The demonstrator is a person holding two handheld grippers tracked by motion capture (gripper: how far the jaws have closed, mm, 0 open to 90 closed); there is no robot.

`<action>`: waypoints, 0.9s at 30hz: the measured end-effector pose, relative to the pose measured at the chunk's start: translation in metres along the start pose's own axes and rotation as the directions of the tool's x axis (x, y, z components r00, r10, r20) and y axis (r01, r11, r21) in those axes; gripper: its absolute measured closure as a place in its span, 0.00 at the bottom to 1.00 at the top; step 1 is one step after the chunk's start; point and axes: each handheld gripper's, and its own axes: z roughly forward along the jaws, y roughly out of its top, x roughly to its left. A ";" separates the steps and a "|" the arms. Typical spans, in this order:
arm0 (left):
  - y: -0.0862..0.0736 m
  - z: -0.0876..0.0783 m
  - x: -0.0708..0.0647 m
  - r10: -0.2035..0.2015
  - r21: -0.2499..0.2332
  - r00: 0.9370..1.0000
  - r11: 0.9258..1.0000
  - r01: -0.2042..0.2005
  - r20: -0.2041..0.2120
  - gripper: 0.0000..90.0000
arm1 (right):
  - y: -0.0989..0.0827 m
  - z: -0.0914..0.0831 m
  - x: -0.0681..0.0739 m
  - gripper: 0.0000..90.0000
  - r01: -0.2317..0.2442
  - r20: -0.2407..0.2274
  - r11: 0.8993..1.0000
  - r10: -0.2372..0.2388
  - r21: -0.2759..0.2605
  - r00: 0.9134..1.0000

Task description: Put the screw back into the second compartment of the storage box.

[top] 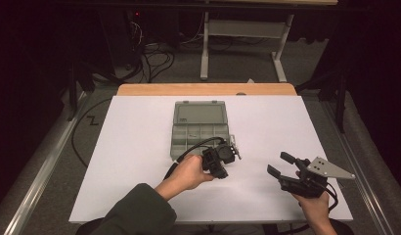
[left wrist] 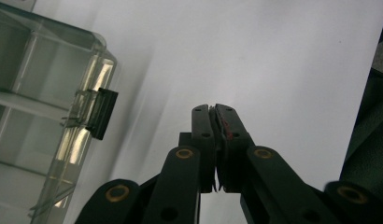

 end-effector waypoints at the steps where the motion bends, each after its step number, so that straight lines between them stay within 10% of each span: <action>1: -0.001 -0.001 0.001 -0.004 -0.003 1.000 1.000 0.004 -0.003 0.96 | 0.000 0.000 0.000 0.34 -0.001 0.000 1.000 0.001 0.001 1.000; 27: -0.011 -0.035 0.031 -0.096 -0.054 0.995 0.994 0.094 -0.042 0.96 | 0.000 0.001 0.000 0.34 0.001 -0.002 1.000 -0.001 0.002 1.000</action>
